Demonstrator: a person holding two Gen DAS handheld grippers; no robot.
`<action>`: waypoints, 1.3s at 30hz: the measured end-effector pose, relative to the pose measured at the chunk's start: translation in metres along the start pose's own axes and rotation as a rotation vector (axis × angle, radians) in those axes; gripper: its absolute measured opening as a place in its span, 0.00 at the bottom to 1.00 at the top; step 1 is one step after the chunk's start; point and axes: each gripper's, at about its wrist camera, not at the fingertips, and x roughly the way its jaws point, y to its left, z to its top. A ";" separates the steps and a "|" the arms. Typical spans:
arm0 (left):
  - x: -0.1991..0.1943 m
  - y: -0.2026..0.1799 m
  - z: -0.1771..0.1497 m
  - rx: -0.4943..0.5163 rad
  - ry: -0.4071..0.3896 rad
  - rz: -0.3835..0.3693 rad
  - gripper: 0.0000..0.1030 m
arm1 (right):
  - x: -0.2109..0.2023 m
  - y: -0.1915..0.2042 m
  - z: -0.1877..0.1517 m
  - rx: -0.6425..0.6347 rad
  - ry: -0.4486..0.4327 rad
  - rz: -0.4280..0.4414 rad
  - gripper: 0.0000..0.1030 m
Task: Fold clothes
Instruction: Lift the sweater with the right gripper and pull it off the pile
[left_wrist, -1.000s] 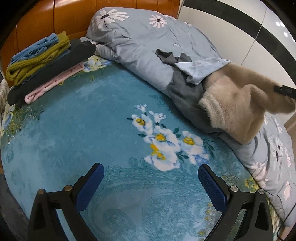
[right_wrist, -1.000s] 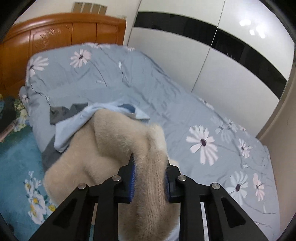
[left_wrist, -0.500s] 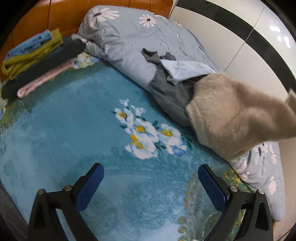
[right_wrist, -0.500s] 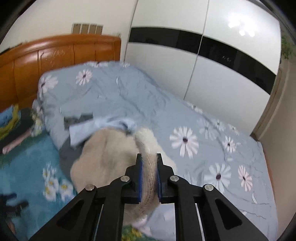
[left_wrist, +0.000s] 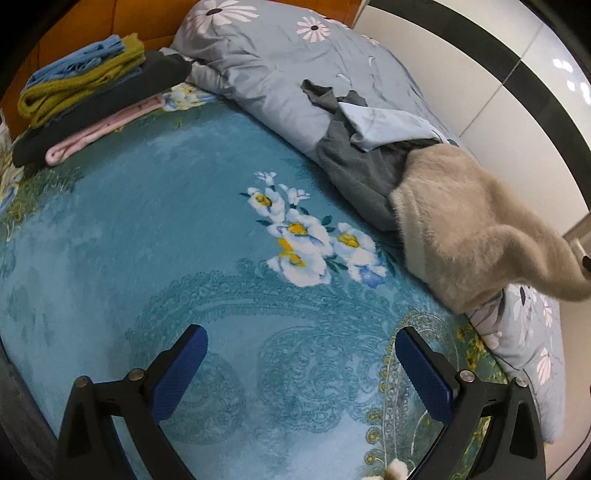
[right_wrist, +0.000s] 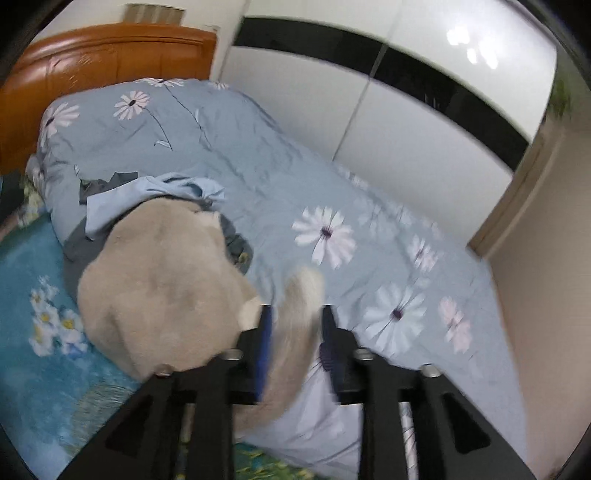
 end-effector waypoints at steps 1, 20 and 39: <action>0.002 -0.001 0.000 -0.002 0.004 0.000 1.00 | -0.006 0.004 0.001 -0.024 -0.029 -0.002 0.57; 0.018 0.001 -0.012 -0.028 0.045 0.044 1.00 | 0.087 0.161 -0.034 0.165 0.154 0.365 0.81; -0.008 0.006 -0.014 -0.042 -0.010 0.028 1.00 | 0.034 0.092 -0.008 0.269 0.083 0.348 0.13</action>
